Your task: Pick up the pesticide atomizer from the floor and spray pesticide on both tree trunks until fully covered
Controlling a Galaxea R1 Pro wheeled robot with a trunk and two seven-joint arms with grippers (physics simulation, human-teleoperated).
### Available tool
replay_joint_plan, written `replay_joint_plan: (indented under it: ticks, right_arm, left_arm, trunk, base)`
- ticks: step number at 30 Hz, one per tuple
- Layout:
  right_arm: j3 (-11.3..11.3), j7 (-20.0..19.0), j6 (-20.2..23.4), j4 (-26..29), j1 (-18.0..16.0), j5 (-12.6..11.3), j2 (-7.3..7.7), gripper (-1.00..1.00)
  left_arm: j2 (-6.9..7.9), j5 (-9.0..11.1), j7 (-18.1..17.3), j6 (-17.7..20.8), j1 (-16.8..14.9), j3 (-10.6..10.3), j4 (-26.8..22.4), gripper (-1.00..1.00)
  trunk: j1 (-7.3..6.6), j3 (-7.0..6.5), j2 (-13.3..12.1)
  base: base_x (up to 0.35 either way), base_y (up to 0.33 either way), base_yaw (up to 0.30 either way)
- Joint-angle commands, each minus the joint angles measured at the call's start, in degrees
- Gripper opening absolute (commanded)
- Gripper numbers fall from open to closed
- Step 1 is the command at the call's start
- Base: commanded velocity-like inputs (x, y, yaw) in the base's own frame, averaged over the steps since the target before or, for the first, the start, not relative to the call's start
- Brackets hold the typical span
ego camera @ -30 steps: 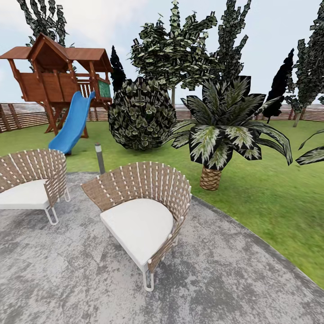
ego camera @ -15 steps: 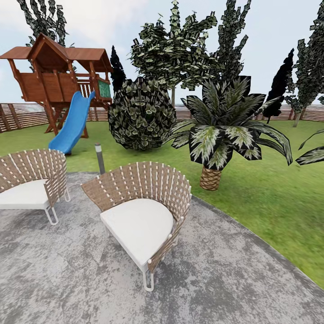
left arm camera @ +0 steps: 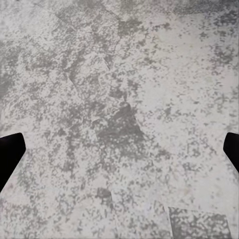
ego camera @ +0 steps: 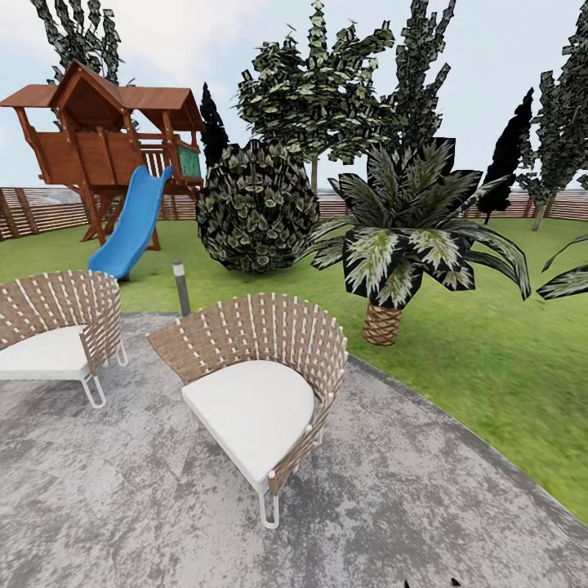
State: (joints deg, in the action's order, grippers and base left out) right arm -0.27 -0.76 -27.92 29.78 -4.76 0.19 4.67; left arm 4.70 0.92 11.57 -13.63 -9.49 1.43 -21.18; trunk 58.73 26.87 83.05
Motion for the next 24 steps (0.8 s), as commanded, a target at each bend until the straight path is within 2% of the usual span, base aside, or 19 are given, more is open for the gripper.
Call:
replay_joint_plan:
  ticks: [1, 8, 24]
  right_arm:
    - [-0.02, -0.08, -0.18, -0.05, -0.13, 0.04, 0.14, 1.00]
    - [-0.02, 0.05, -0.20, -0.13, -0.31, 0.01, 0.33, 1.00]
    - [-0.13, 0.08, -0.19, -2.42, -0.33, -0.23, 0.46, 1.00]
  left_arm:
    - [0.04, 0.30, 0.04, -0.88, 0.03, 0.06, 0.10, 1.00]
    - [0.03, 0.64, 0.03, -3.13, 0.24, 0.17, 2.51, 1.00]
    - [-0.04, 0.66, 0.12, -3.33, 0.18, 0.24, 3.25, 1.00]
  trunk:
    - [0.00, 0.06, 0.03]
    - [0.00, 0.06, 0.03]
    - [0.00, 0.06, 0.03]
  base:
    - [0.000, 0.000, -0.010]
    - [0.000, 0.000, -0.181]
    - [0.000, 0.000, -0.276]
